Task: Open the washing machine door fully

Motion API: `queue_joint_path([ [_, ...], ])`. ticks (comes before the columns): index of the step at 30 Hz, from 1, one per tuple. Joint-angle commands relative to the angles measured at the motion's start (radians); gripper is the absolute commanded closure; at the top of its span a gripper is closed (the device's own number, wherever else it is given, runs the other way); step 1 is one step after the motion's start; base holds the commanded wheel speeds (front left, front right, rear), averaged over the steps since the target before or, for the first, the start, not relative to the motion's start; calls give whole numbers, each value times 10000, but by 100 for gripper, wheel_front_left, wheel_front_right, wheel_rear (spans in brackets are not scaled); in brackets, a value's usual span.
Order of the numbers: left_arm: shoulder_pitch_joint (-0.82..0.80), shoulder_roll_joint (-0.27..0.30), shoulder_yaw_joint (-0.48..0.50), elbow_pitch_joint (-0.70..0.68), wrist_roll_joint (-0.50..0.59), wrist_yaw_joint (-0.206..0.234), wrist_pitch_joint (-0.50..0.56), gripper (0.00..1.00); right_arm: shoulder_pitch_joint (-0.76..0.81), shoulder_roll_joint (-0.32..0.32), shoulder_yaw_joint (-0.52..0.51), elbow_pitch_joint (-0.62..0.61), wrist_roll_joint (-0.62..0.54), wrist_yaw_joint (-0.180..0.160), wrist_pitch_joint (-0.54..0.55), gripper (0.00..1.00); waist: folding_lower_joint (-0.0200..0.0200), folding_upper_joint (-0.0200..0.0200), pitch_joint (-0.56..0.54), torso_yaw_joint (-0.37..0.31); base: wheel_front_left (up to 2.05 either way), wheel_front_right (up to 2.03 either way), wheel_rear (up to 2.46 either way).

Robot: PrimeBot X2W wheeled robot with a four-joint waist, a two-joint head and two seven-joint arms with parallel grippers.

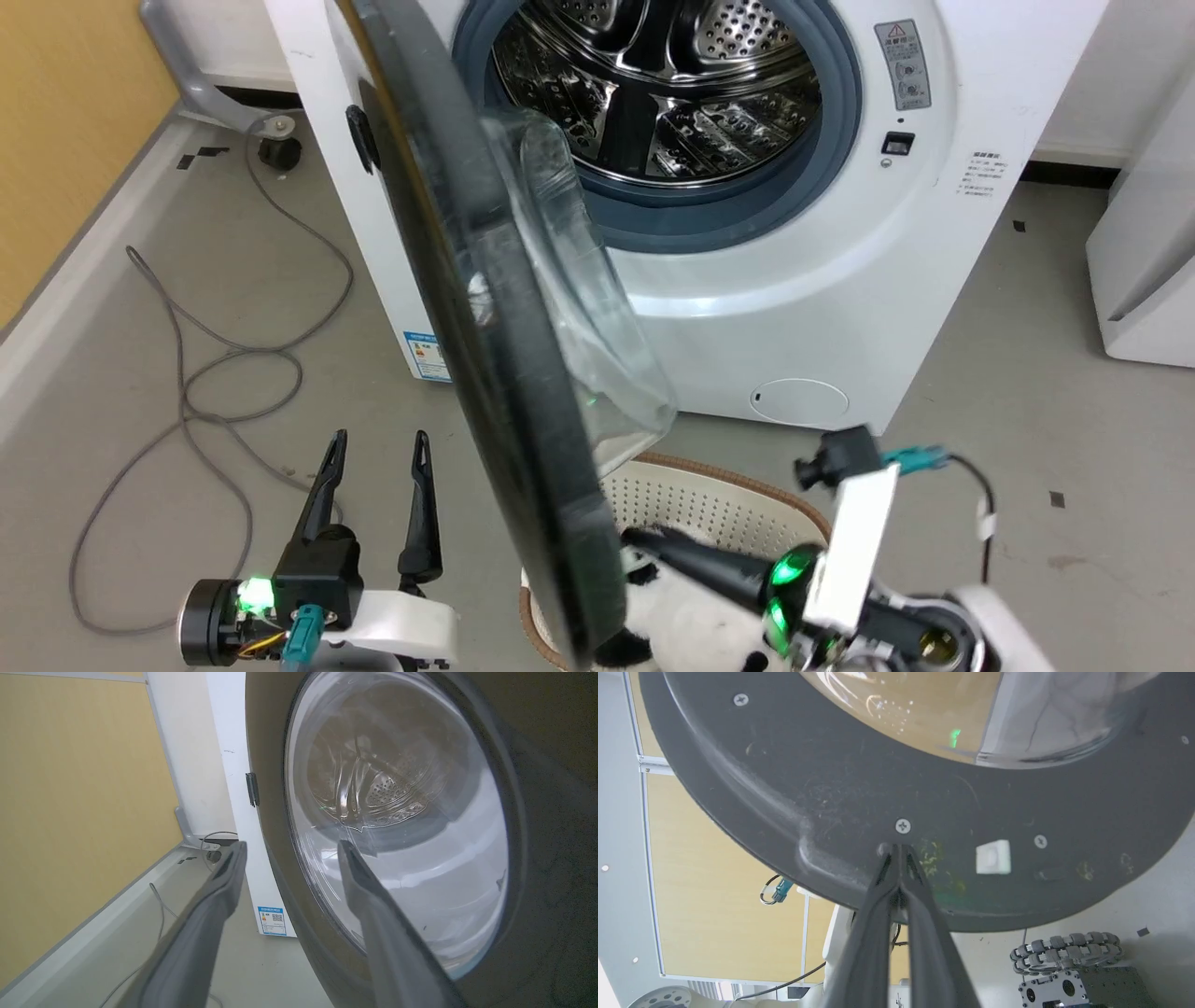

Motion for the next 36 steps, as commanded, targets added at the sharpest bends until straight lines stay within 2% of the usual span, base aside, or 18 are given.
queue_joint_path([
  [1, 141, 28, -24, 25, 13, 57, -53, 0, 244, 81, 104, -126, -74, 12, 20, 100, 1, 0, -18, 7, 0, 0, 0],
  [5, 185, 27, -27, 43, -16, 58, -53, 0, 504, 117, 104, -373, -159, 12, -249, 100, 1, 0, -90, 25, 0, 0, 0],
  [10, 310, 32, -2, 74, -33, 50, -53, 0, 848, 16, -440, -765, -295, 12, -1082, 100, 1, 0, -273, 18, 0, 0, 0],
  [16, 480, 47, 71, 54, -57, 49, -53, 0, 1109, -67, -1331, -1431, -908, 12, -2891, 100, 1, 0, -443, -106, 0, 0, 0],
  [20, 518, 55, 119, 43, -63, 41, -53, 0, 1191, -342, -1756, -1966, -1701, 12, -4334, 100, 1, 0, -508, -205, 0, 0, 0],
  [26, 543, 80, 194, 6, -58, 32, -53, 0, 1256, -1280, -1611, -2242, -4192, 12, -7287, 100, 1, 0, -548, -353, 0, 0, 0],
  [30, 597, 93, 258, -26, -57, 47, -53, 0, 1313, -1897, -1490, -1904, -6086, 12, -9204, 100, 1, 0, -573, -462, 0, 0, 0],
  [33, 641, 95, 297, -35, -55, 57, -53, 0, 1338, -1992, -1756, -1447, -7821, 12, -9898, 100, 1, 0, -600, -525, 0, 0, 0],
  [34, 641, 95, 297, -35, -55, 57, -53, 0, 1338, -1992, -1756, -1447, -7821, 12, -9898, 100, 1, 0, -600, -525, 0, 0, 0],
  [36, 670, 97, 331, -50, -57, 69, -53, 0, 1367, -1949, -2136, -1289, -9285, 12, -10034, 100, 1, 0, -608, -565, 0, 0, 0],
])
